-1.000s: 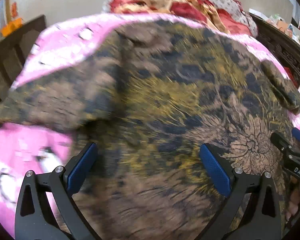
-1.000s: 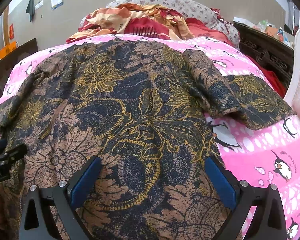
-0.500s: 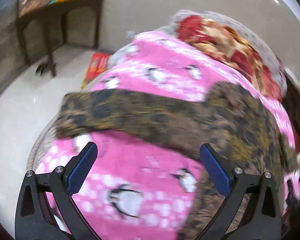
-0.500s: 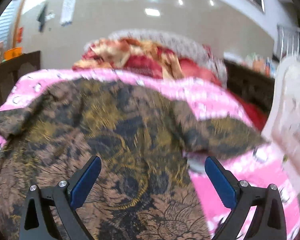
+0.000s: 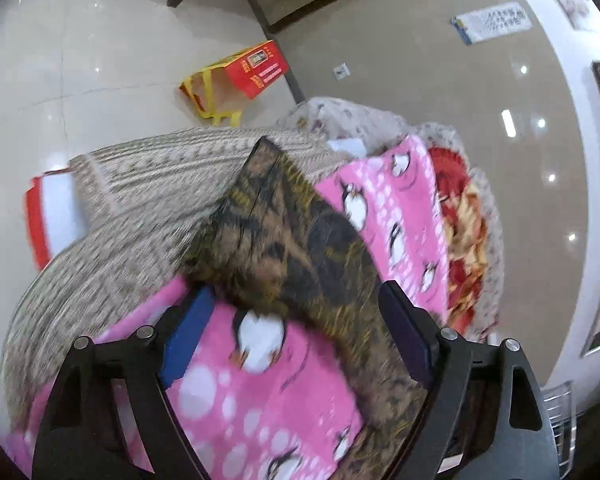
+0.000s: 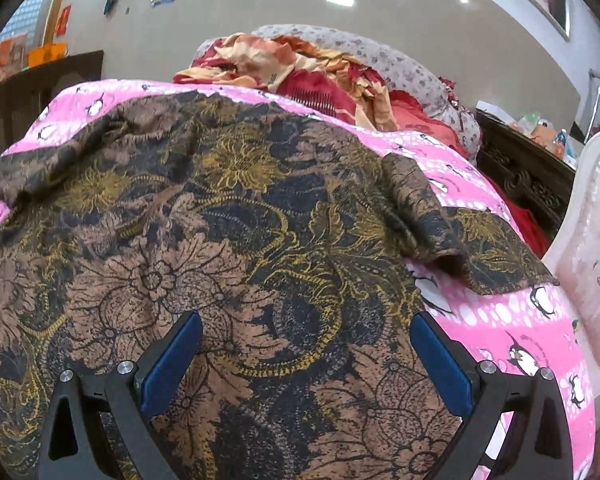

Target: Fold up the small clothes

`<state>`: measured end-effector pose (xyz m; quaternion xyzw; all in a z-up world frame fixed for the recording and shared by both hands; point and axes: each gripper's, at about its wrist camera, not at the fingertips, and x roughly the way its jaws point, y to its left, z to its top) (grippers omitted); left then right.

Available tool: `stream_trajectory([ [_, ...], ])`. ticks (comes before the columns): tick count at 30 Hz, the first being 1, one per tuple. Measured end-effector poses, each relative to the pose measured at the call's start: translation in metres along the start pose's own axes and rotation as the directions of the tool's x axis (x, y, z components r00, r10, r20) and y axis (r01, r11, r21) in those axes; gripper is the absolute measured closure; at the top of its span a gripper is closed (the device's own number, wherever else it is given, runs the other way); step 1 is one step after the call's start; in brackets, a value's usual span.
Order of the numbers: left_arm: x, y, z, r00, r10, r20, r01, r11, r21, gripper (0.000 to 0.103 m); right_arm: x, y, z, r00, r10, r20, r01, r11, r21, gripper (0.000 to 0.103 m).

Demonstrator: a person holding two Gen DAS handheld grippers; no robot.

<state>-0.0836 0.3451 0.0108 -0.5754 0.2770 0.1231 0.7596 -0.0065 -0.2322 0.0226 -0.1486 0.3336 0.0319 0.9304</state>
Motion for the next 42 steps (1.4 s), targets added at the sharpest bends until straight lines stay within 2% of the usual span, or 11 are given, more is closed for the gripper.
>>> stream_trajectory([
  [4,-0.002,-0.002,0.002,1.000,0.015,0.018,-0.015,1.000,0.008,0.039,0.005,0.004,-0.001,1.000,-0.007,-0.020,0.007,1.000,-0.014,0.000],
  [9,-0.007,0.010,0.001,0.991,0.117,0.062,-0.117,0.993,-0.003,0.090,0.004,0.007,-0.001,1.000,-0.025,-0.018,0.025,0.999,-0.029,0.000],
  [14,-0.018,-0.026,-0.001,0.965,0.199,0.170,-0.226,0.960,0.162,0.098,0.004,0.007,-0.001,1.000,-0.023,-0.018,0.023,0.999,-0.025,0.000],
  [17,-0.050,-0.073,0.007,0.929,0.163,0.333,-0.262,0.923,0.280,0.099,0.004,0.007,-0.001,1.000,-0.025,-0.018,0.024,0.999,-0.024,0.000],
  [21,-0.102,-0.115,0.033,0.859,0.078,0.506,-0.248,0.928,0.279,0.099,0.004,0.006,-0.001,1.000,-0.024,-0.016,0.024,1.000,-0.020,0.000],
  [23,-0.109,-0.134,0.040,0.854,0.045,0.519,-0.240,0.918,0.315,0.099,0.003,0.006,-0.002,1.000,-0.026,-0.015,0.026,1.000,-0.016,0.000],
  [29,-0.040,-0.199,-0.024,0.961,-0.099,0.257,-0.078,0.797,0.599,0.099,0.002,-0.002,-0.002,1.000,-0.014,-0.009,0.014,1.000,0.015,0.000],
  [31,0.002,-0.228,-0.078,0.984,-0.142,0.112,0.023,0.714,0.699,0.099,0.002,-0.005,-0.002,1.000,-0.006,-0.009,0.006,1.000,0.030,0.000],
  [37,0.119,-0.278,-0.254,0.975,-0.092,-0.202,0.220,0.504,0.835,0.099,0.001,-0.019,-0.003,1.000,0.017,-0.009,-0.016,0.994,0.107,0.000],
  [39,0.148,-0.275,-0.300,0.959,-0.042,-0.281,0.269,0.452,0.850,0.099,0.002,-0.024,-0.004,0.999,0.032,-0.014,-0.030,0.990,0.138,0.000],
  [42,0.179,-0.256,-0.346,0.948,0.111,-0.297,0.229,0.411,0.882,0.097,0.003,-0.029,-0.003,0.998,0.050,-0.033,-0.044,0.985,0.166,0.000],
])
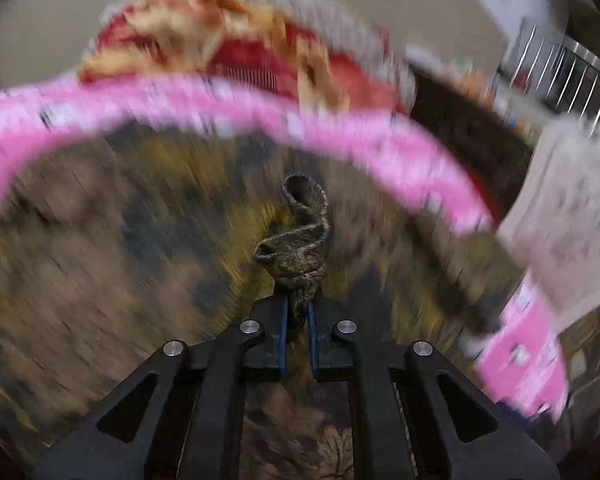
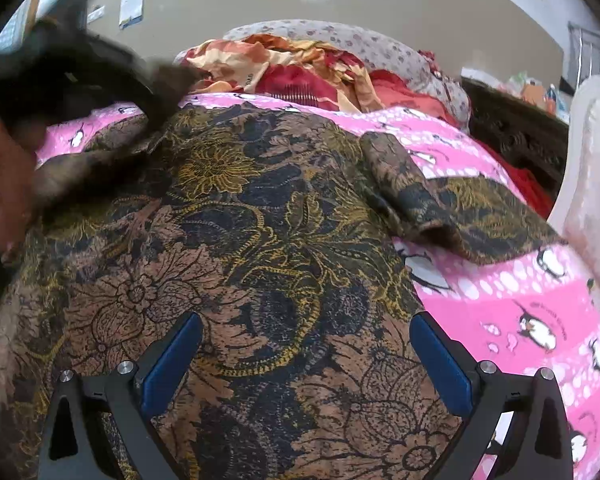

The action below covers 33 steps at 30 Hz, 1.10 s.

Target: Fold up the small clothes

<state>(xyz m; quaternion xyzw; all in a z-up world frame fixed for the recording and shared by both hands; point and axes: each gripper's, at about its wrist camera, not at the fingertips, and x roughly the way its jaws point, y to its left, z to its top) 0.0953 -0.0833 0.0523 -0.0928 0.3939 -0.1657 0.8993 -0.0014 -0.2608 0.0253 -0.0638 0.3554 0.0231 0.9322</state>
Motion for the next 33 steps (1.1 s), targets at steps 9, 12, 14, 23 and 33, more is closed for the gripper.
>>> stream_trajectory([
  [9,-0.066,0.020,-0.062,0.999,0.040,0.016,-0.041,0.996,0.081,0.055,-0.013,-0.017,0.071,0.984,0.170,0.061,-0.171,0.985,0.015,0.002],
  [12,-0.070,0.046,-0.082,0.999,0.014,-0.034,-0.013,1.000,0.011,0.052,0.016,-0.004,0.095,0.955,0.297,0.008,-0.297,0.954,0.035,0.006],
  [14,-0.066,0.051,-0.086,0.999,-0.009,-0.048,0.008,1.000,-0.016,0.052,0.027,-0.002,0.099,0.945,0.326,-0.012,-0.322,0.940,0.113,0.010],
  [23,-0.076,0.076,-0.108,0.995,0.097,0.027,-0.093,0.988,-0.123,0.052,0.079,0.004,0.064,0.811,0.583,-0.048,-0.517,0.753,0.407,0.015],
  [33,-0.070,0.072,-0.108,0.990,0.136,0.021,-0.133,0.984,-0.122,0.052,0.105,0.007,0.077,0.782,0.622,-0.032,-0.558,0.722,0.409,0.084],
])
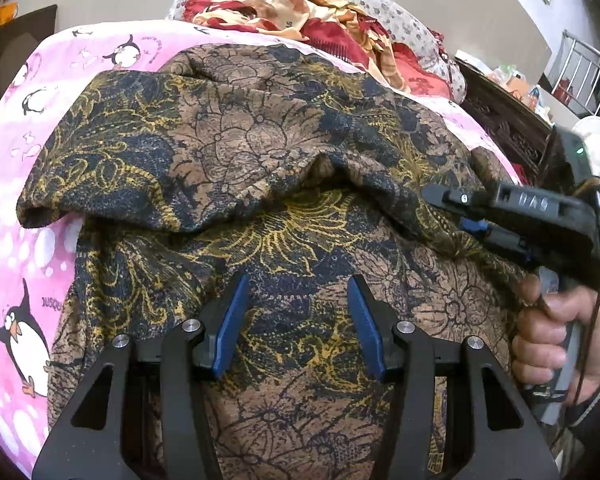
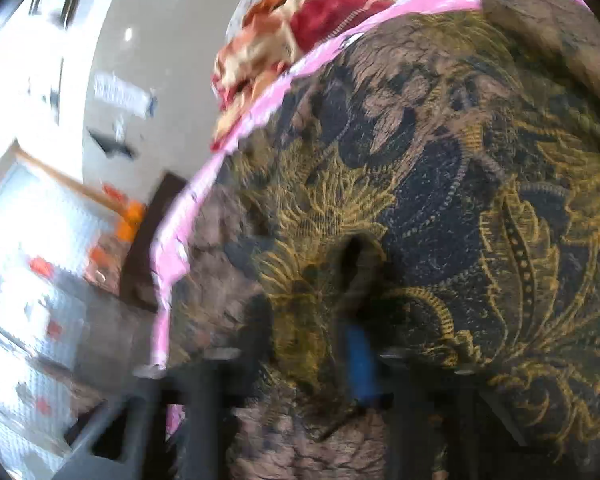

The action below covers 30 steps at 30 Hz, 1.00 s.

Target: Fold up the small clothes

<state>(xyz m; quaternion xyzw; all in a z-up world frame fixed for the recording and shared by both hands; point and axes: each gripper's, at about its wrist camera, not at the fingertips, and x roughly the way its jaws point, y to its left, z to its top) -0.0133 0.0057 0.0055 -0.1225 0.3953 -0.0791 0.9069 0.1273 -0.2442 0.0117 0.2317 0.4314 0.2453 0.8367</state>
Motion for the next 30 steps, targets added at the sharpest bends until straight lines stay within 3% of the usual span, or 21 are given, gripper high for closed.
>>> stream_trajectory([
  [1,-0.001,0.000,0.000,1.000,-0.001,0.001,0.001,1.000,-0.003,0.052,-0.003,0.011,0.001,0.999,-0.053,0.009,0.054,0.994,-0.093,0.090],
  [3,-0.002,0.001,-0.001,1.000,-0.003,0.002,0.003,1.000,-0.008,0.052,-0.013,0.018,0.011,0.994,-0.104,0.045,0.110,0.980,-0.163,0.097],
  [6,-0.003,0.001,-0.001,1.000,-0.001,0.002,0.001,1.000,-0.010,0.052,-0.024,-0.012,0.049,0.976,-0.213,0.037,0.216,0.968,-0.125,0.099],
  [8,-0.001,0.002,-0.001,1.000,0.000,0.002,0.000,1.000,-0.010,0.052,-0.025,-0.037,0.067,0.943,-0.334,-0.007,0.331,0.936,-0.117,0.101],
  [13,0.000,0.003,0.000,1.000,0.003,0.001,-0.003,1.000,-0.008,0.052,-0.046,-0.070,0.084,0.901,-0.434,-0.025,0.428,0.894,-0.132,0.103],
  [14,0.000,0.002,0.000,1.000,0.004,0.001,-0.004,1.000,-0.008,0.052,-0.053,-0.071,0.084,0.912,-0.409,-0.017,0.405,0.908,-0.108,0.103],
  [16,0.000,0.003,0.001,1.000,0.004,0.000,-0.004,1.000,-0.008,0.052,-0.065,-0.069,0.083,0.961,-0.277,0.006,0.277,0.959,-0.064,0.103],
  [18,0.000,0.002,0.000,1.000,0.004,0.000,-0.004,1.000,-0.008,0.052,-0.064,-0.058,0.072,0.989,-0.150,0.009,0.150,0.987,-0.059,0.098],
  [21,0.000,0.002,0.000,1.000,0.003,0.000,-0.003,1.000,-0.009,0.052,-0.049,-0.055,0.051,0.998,-0.067,0.001,0.067,0.996,-0.062,0.072],
  [26,0.000,0.003,0.000,1.000,0.003,0.001,-0.003,1.000,-0.009,0.052,-0.019,-0.052,0.035,0.998,-0.047,-0.033,0.044,0.996,-0.079,0.071],
  [29,0.001,0.003,0.001,1.000,0.003,0.001,-0.003,1.000,-0.015,0.052,-0.012,-0.050,0.037,0.997,0.048,-0.053,-0.052,0.997,-0.065,0.070],
  [30,0.001,0.003,0.001,1.000,0.003,0.001,-0.003,1.000,-0.015,0.052,-0.010,-0.047,0.039,0.996,0.064,-0.066,-0.069,0.994,-0.080,0.076],
])
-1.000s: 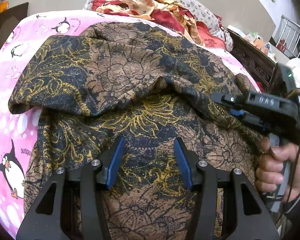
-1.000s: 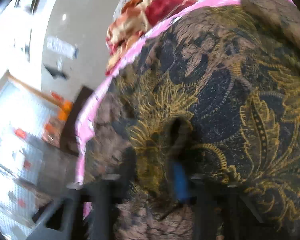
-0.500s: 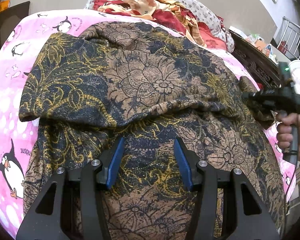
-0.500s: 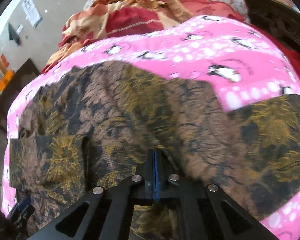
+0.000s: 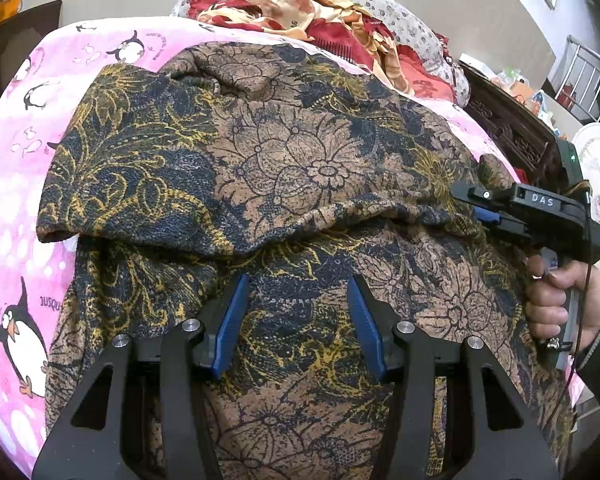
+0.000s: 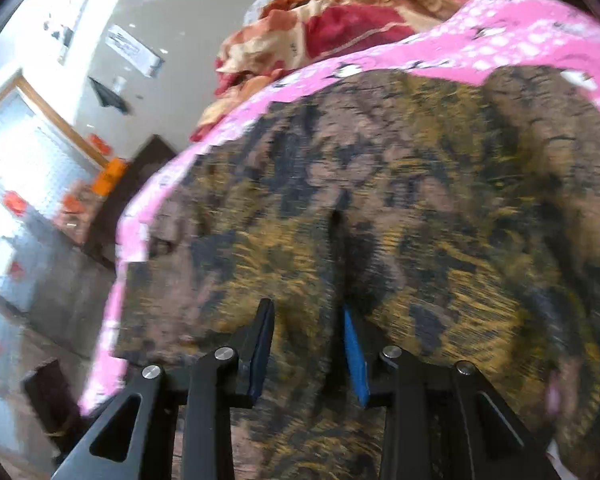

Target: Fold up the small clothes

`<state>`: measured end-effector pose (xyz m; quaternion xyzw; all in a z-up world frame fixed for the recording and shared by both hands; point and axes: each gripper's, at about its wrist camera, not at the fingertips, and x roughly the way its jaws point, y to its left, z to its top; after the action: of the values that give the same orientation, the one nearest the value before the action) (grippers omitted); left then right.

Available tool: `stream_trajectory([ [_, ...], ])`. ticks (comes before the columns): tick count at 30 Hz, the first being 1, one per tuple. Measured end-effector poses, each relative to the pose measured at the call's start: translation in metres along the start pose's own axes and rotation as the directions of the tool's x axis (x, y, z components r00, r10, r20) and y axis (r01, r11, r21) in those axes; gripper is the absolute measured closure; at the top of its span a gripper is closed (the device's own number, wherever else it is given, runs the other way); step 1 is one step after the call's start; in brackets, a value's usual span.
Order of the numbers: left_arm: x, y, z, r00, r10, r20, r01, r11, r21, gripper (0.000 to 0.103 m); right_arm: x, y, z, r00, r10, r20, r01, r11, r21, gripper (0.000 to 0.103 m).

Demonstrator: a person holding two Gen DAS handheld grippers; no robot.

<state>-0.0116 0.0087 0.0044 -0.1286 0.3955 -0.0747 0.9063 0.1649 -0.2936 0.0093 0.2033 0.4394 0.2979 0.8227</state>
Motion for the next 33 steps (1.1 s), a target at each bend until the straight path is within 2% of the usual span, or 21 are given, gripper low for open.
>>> stream_trajectory([
  [1,0.000,0.000,0.000,1.000,0.001,0.000,-0.001,1.000,0.001,0.052,0.002,0.003,0.001,1.000,-0.007,-0.004,0.007,1.000,-0.018,0.088],
  [3,0.000,-0.001,0.000,1.000,0.001,0.000,-0.001,1.000,0.000,0.052,-0.006,0.008,0.002,0.999,-0.034,0.023,0.035,0.998,-0.049,0.099],
  [5,0.001,-0.001,0.000,1.000,0.001,0.000,-0.001,1.000,0.000,0.052,-0.022,0.008,0.005,0.997,-0.055,0.059,0.058,0.997,-0.044,0.099],
  [8,0.000,-0.001,0.000,1.000,0.001,0.000,-0.001,1.000,0.000,0.052,-0.043,-0.004,0.014,0.988,-0.144,0.051,0.146,0.989,-0.025,0.100],
  [12,0.000,-0.001,0.000,1.000,0.001,0.000,-0.001,1.000,0.000,0.052,-0.059,-0.024,0.021,0.946,-0.324,-0.019,0.323,0.946,-0.034,0.100],
  [15,0.001,-0.001,0.000,1.000,0.003,-0.001,-0.003,1.000,0.001,0.052,-0.060,-0.024,0.019,0.913,-0.405,-0.049,0.402,0.913,-0.062,0.100],
  [20,0.000,0.000,0.000,1.000,-0.001,-0.002,0.001,1.000,-0.001,0.052,-0.053,-0.007,0.017,0.862,-0.506,-0.032,0.499,0.858,-0.119,0.100],
  [23,-0.008,0.003,0.001,1.000,-0.008,0.005,0.008,1.000,-0.020,0.052,-0.069,0.008,0.020,0.849,-0.528,0.027,0.525,0.837,-0.153,0.088],
  [25,-0.024,0.008,0.003,1.000,-0.009,0.019,0.010,0.999,-0.043,0.052,-0.090,0.020,0.022,0.836,-0.541,0.091,0.548,0.821,-0.160,0.056],
  [26,-0.034,0.011,0.007,0.998,-0.003,0.057,0.005,0.999,-0.046,0.052,-0.104,0.028,0.022,0.817,-0.557,0.149,0.576,0.798,-0.178,0.053],
  [28,-0.052,0.015,0.025,0.989,0.036,0.146,-0.031,0.999,-0.034,0.046,-0.119,0.039,0.021,0.803,-0.555,0.216,0.593,0.779,-0.205,0.052],
  [29,-0.055,0.016,0.038,0.983,0.054,0.177,-0.049,0.998,-0.028,0.038,-0.124,0.045,0.019,0.812,-0.530,0.247,0.579,0.787,-0.215,0.052],
  [31,-0.047,0.020,0.071,0.972,0.081,0.221,-0.076,0.997,-0.028,0.036,-0.119,0.055,0.017,0.853,-0.451,0.263,0.512,0.823,-0.248,0.052],
  [32,-0.035,0.020,0.088,0.975,0.088,0.206,-0.085,0.996,-0.025,0.037,-0.109,0.058,0.015,0.871,-0.423,0.249,0.482,0.835,-0.266,0.052],
  [33,-0.025,0.020,0.097,0.980,0.078,0.185,-0.076,0.997,-0.018,0.047,-0.098,0.060,0.012,0.882,-0.410,0.232,0.464,0.840,-0.282,0.054],
])
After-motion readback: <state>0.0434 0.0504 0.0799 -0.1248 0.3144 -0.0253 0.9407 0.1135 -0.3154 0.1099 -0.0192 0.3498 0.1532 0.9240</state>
